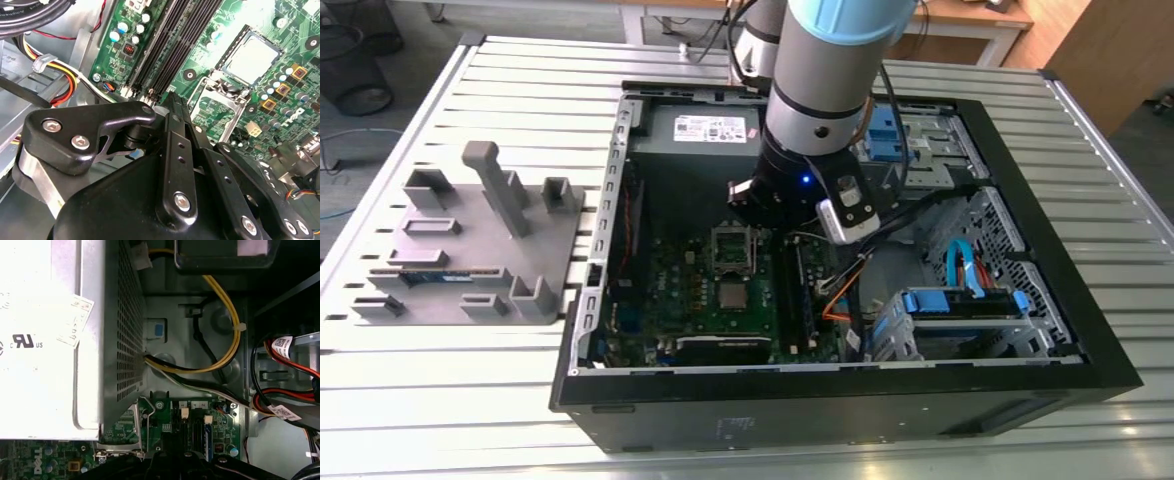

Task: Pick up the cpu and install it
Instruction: 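Close the cpu cover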

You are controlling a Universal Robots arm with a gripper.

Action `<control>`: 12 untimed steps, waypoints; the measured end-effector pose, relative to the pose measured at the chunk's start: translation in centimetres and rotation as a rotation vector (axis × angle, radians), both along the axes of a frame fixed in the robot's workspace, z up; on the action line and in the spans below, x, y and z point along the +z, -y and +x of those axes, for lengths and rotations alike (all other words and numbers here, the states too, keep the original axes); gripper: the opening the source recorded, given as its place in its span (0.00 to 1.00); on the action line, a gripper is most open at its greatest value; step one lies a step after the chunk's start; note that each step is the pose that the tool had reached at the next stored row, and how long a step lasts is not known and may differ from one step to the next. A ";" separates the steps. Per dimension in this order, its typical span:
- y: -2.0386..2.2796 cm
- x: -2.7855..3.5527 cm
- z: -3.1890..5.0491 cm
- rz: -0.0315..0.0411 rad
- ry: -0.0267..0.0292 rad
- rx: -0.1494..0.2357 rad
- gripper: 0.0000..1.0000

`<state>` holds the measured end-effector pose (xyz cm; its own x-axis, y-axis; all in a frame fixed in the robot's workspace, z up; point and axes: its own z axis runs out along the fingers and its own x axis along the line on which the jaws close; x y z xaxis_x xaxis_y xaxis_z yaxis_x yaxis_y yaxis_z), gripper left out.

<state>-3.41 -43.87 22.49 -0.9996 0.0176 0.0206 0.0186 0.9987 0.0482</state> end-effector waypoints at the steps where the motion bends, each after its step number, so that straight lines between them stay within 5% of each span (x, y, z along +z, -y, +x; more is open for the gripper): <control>1: 0.00 0.00 0.00 0.0005 0.0000 0.000 0.11; 5: -0.03 -0.12 0.00 0.0020 -0.0001 0.012 0.11; 12: -0.02 -0.34 0.00 0.0020 -0.0002 0.130 0.11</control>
